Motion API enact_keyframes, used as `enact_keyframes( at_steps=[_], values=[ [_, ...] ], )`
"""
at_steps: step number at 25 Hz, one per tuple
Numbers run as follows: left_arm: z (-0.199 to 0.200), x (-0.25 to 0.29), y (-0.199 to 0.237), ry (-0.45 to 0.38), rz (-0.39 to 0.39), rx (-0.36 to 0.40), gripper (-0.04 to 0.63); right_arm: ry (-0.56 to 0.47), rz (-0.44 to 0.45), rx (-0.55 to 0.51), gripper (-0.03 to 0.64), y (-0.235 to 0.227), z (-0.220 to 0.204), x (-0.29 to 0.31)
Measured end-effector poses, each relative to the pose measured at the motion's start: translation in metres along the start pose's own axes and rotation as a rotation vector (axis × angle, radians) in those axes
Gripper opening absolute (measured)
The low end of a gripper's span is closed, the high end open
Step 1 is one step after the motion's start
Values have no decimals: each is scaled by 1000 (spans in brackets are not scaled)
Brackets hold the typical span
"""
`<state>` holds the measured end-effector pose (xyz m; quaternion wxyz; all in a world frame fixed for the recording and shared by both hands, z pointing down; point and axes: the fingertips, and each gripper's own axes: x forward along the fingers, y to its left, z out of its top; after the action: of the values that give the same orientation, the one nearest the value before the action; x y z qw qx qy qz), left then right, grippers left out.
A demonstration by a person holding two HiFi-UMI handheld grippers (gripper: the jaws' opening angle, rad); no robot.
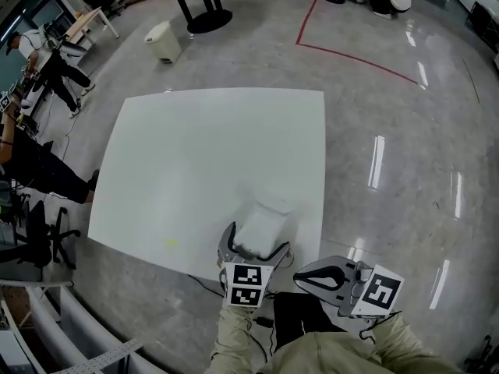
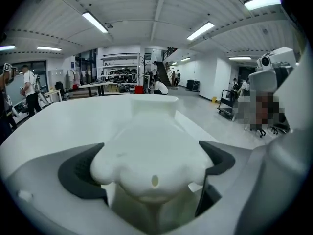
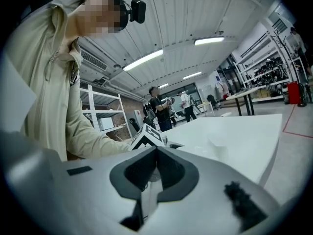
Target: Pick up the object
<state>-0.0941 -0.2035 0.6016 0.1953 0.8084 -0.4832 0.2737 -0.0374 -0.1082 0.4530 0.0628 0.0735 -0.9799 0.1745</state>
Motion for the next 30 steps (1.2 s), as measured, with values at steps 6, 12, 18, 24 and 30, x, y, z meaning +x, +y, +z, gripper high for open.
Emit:
enact_keyframes(
  at_steps=[6, 12, 18, 24, 30],
  values=[
    [0, 4, 2, 37, 11, -8, 589, 9, -15, 15, 5, -2, -4, -2],
    [3, -3, -1, 4, -12, -43, 583, 0, -19, 8, 5, -1, -1, 0],
    [41, -40, -4, -140, 2, -88, 580, 0, -31, -20, 5, 0, 14, -11],
    [84, -90, 3, -277, 30, -95, 575, -44, -15, -90, 5, 5, 48, -9],
    [121, -143, -6, -412, 74, -76, 574, -102, 10, -132, 5, 16, 71, -18]
  ],
)
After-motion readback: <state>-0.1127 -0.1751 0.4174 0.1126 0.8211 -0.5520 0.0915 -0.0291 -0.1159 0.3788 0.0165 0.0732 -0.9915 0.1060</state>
